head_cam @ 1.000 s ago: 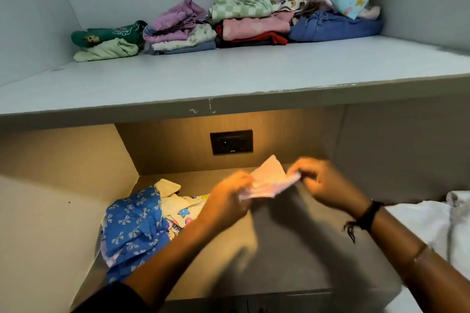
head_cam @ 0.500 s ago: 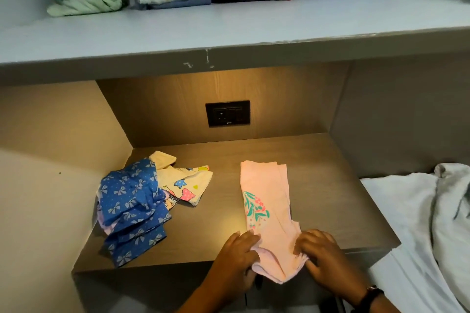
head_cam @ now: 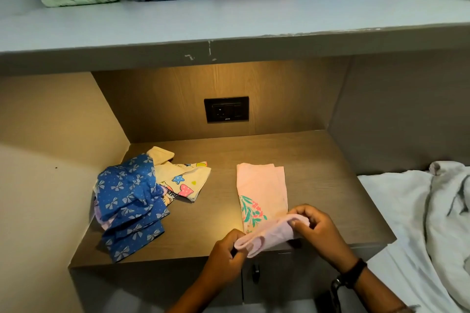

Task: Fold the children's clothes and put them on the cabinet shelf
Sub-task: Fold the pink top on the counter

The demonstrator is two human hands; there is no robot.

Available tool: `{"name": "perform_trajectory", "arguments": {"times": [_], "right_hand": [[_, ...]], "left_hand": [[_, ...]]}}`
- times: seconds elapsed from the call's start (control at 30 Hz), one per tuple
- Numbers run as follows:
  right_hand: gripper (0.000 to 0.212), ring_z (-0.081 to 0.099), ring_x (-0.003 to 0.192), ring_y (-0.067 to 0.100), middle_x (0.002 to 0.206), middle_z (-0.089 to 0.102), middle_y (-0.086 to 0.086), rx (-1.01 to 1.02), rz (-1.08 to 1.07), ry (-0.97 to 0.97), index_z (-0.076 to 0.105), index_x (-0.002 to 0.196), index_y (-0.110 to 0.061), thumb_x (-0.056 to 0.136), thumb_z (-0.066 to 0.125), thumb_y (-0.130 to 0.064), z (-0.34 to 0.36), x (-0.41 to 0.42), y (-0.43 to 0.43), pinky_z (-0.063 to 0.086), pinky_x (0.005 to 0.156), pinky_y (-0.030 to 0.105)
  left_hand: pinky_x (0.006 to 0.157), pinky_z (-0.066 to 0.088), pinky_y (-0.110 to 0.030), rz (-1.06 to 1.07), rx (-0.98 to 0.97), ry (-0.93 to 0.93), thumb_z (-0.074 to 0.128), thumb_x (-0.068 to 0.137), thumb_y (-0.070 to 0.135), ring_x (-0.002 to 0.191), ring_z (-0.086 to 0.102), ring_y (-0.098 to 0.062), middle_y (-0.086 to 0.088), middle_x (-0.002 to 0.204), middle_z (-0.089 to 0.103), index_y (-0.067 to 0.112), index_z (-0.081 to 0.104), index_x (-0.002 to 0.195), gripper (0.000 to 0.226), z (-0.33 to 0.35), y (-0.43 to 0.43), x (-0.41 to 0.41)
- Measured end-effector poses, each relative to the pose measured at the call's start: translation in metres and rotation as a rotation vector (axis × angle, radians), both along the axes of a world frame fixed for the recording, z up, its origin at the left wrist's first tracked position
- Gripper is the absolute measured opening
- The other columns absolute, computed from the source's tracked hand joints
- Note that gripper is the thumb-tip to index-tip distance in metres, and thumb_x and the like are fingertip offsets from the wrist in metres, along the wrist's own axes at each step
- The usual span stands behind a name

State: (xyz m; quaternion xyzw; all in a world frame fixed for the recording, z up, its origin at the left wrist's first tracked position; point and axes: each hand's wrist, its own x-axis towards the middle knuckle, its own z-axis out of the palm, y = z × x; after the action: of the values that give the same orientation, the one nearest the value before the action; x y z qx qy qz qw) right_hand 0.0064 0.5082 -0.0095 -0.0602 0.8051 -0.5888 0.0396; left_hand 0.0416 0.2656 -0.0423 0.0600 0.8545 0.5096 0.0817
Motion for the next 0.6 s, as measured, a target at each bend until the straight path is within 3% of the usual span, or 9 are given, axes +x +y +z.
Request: {"name": "perform_trajectory", "arguments": {"times": [0.1, 0.2, 0.3, 0.43, 0.53, 0.6], "right_hand": [[0.01, 0.064, 0.076, 0.007, 0.082, 0.069, 0.0, 0.036, -0.089, 0.025, 0.066, 0.087, -0.014, 0.088, 0.063, -0.005, -0.003, -0.023, -0.013, 0.052, 0.065, 0.017], [0.008, 0.064, 0.074, 0.011, 0.082, 0.069, 0.003, -0.007, -0.155, 0.002, 0.066, 0.085, -0.013, 0.089, 0.063, -0.007, -0.004, -0.042, -0.022, 0.053, 0.063, 0.022], [0.004, 0.064, 0.086, 0.021, 0.088, 0.067, 0.004, 0.048, -0.132, -0.095, 0.064, 0.088, -0.014, 0.089, 0.064, -0.018, -0.008, -0.056, -0.026, 0.057, 0.072, 0.035], [0.024, 0.06, 0.094, 0.018, 0.104, 0.06, -0.001, 0.281, -0.148, -0.155, 0.058, 0.1, -0.021, 0.084, 0.07, -0.033, -0.023, -0.059, -0.022, 0.057, 0.08, 0.038], [0.038, 0.057, 0.099, 0.016, 0.117, 0.054, -0.002, 0.597, -0.225, 0.056, 0.055, 0.111, -0.026, 0.082, 0.066, -0.049, -0.022, -0.046, -0.017, 0.056, 0.082, 0.037], [0.04, 0.052, 0.111, 0.022, 0.123, 0.055, 0.003, 0.719, -0.242, 0.313, 0.057, 0.114, -0.023, 0.083, 0.064, -0.047, -0.017, -0.034, -0.013, 0.048, 0.093, 0.039]], "left_hand": [[0.059, 0.047, -0.011, 0.125, 0.108, -0.048, 0.06, 0.094, 0.022, 0.075, 0.062, 0.006, 0.008, 0.088, 0.065, 0.019, 0.056, 0.089, 0.007, 0.016, 0.006, -0.019], [0.055, 0.049, -0.015, 0.202, 0.145, -0.138, 0.059, 0.095, 0.022, 0.077, 0.062, -0.007, -0.001, 0.092, 0.067, 0.019, 0.056, 0.092, 0.006, 0.029, 0.008, -0.052], [0.073, 0.056, -0.035, 0.234, 0.092, -0.211, 0.06, 0.094, 0.019, 0.085, 0.062, -0.018, -0.012, 0.102, 0.068, 0.015, 0.057, 0.094, 0.005, 0.022, 0.006, -0.077], [0.076, 0.057, -0.032, 0.335, 0.043, -0.26, 0.065, 0.09, 0.019, 0.094, 0.063, -0.017, -0.008, 0.119, 0.066, 0.016, 0.054, 0.107, 0.02, 0.009, 0.01, -0.085], [0.075, 0.056, -0.027, 0.35, -0.098, -0.15, 0.066, 0.089, 0.029, 0.109, 0.061, -0.019, -0.004, 0.131, 0.059, 0.019, 0.04, 0.137, 0.055, 0.011, 0.014, -0.079], [0.088, 0.05, -0.027, 0.316, -0.27, 0.141, 0.065, 0.087, 0.041, 0.121, 0.053, -0.018, 0.0, 0.139, 0.05, 0.022, 0.038, 0.141, 0.063, 0.014, 0.013, -0.067]]}}
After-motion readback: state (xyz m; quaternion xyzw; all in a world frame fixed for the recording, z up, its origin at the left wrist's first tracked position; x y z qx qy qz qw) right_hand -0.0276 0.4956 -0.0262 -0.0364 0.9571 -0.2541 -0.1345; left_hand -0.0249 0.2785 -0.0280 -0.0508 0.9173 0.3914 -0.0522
